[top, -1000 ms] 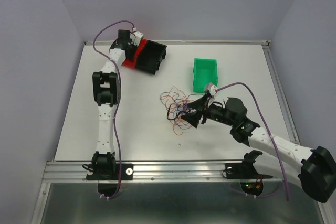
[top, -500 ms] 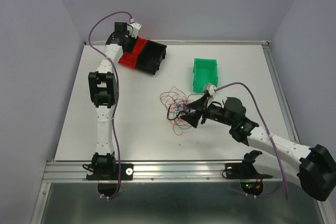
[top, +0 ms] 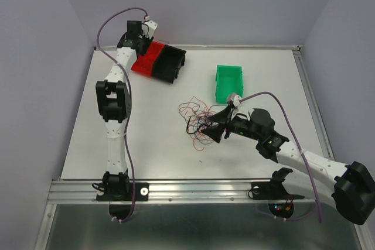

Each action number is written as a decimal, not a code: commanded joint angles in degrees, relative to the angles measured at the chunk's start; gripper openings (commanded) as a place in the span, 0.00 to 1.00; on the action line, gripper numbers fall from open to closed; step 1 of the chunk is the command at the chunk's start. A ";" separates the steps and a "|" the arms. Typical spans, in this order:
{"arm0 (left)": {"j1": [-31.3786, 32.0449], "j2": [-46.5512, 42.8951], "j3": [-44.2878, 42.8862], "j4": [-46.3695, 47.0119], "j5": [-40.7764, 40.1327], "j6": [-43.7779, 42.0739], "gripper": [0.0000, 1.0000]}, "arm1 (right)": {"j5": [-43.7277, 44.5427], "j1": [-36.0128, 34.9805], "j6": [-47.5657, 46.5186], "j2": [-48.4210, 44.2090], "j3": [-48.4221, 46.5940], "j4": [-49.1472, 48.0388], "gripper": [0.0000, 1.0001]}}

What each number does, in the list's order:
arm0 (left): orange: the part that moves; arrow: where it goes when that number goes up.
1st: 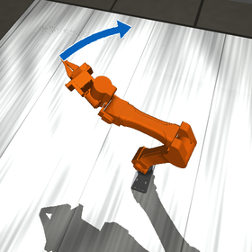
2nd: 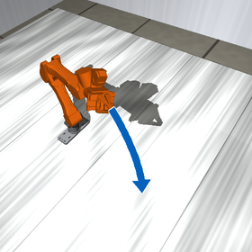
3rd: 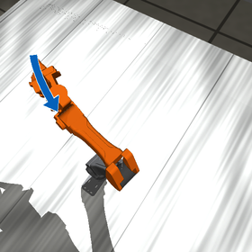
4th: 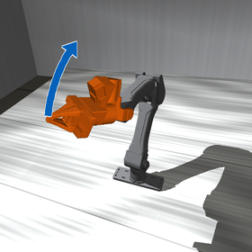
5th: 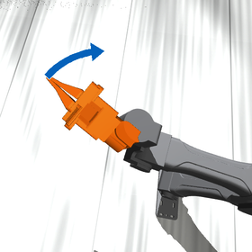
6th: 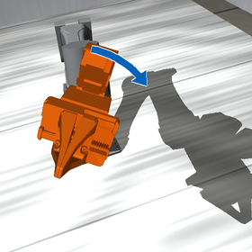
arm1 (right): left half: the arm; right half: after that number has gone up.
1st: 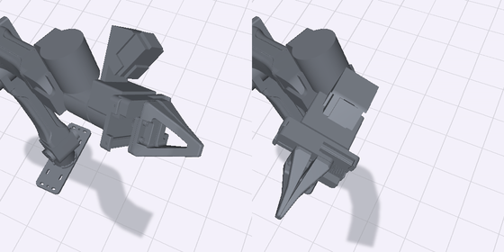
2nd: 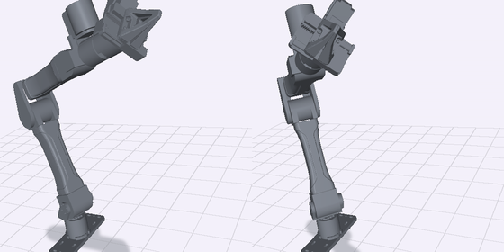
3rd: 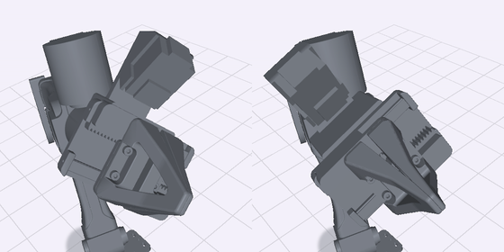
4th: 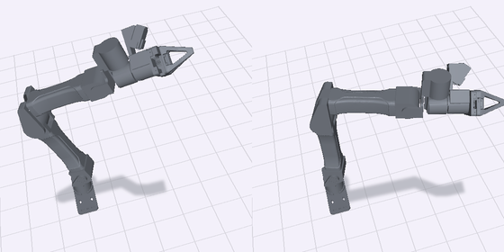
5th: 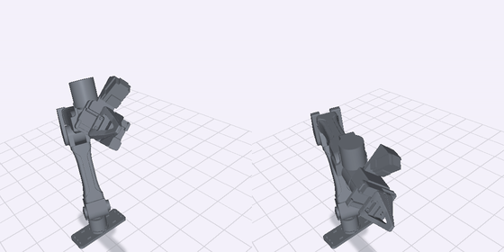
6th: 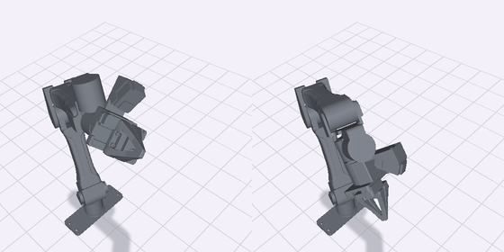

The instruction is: Untangle the cables

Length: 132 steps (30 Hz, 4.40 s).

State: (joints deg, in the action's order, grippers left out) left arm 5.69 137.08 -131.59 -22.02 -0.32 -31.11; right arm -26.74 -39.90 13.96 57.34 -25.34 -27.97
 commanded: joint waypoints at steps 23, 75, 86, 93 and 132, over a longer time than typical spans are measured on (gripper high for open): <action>0.19 -18.88 15.58 -4.25 13.15 -14.15 0.70 | -1.30 -0.44 0.37 -2.85 1.61 -3.85 0.77; 0.72 9.25 -2.70 5.14 3.57 -3.60 0.00 | -1.12 -0.35 0.63 -0.74 0.65 -3.94 0.77; 0.28 3.20 2.04 8.75 5.41 -2.73 0.04 | -1.47 -0.35 0.99 1.90 -0.41 -4.73 0.77; 0.28 -3.03 4.06 7.52 5.68 -1.85 0.25 | -0.42 -0.35 1.25 1.90 -0.32 -4.82 0.77; 1.42 -78.45 90.62 60.59 37.99 26.37 0.99 | 6.55 -1.76 0.19 16.58 -10.26 3.19 0.01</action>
State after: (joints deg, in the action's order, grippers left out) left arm 6.33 63.37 -45.06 25.63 25.52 -6.94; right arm -10.61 -40.01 13.32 75.88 -32.53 -18.04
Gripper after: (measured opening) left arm 0.986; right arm 0.022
